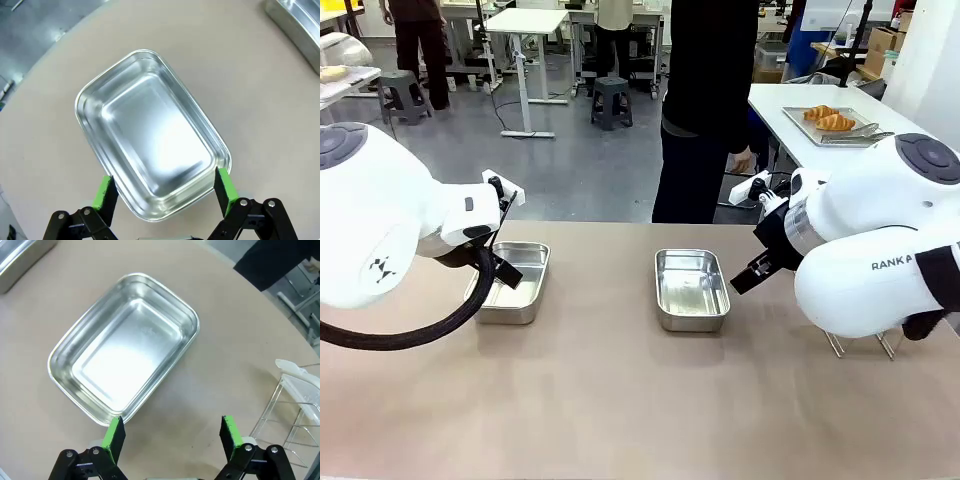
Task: Place the bread in airtight containers.
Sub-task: Lift both Airtight Container.
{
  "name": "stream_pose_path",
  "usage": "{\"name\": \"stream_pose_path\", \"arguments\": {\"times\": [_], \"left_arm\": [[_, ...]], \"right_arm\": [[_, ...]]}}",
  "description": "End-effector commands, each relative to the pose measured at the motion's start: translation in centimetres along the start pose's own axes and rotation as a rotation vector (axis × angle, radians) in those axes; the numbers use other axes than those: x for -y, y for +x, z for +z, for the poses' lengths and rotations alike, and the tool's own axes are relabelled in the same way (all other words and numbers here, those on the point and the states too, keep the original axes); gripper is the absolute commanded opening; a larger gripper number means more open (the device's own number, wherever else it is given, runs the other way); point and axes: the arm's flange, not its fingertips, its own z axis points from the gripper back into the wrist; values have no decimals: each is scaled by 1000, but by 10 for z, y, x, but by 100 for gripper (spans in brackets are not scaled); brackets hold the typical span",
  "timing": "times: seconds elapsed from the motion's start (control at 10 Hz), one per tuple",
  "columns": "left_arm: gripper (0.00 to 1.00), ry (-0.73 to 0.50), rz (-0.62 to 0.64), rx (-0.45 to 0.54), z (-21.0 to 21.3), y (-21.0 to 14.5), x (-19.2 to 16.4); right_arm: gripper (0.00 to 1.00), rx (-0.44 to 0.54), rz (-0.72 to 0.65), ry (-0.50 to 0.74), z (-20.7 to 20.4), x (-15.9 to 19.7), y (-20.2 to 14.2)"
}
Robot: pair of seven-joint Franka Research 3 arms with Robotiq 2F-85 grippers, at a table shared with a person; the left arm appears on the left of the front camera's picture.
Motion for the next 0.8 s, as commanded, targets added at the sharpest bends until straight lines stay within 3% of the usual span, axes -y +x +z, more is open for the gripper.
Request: {"name": "stream_pose_path", "arguments": {"times": [0.0, 0.7], "left_arm": [[100, 0, 0, 0, 0, 0, 0], [100, 0, 0, 0, 0, 0, 0]], "right_arm": [[100, 0, 0, 0, 0, 0, 0], [100, 0, 0, 0, 0, 0, 0]]}}
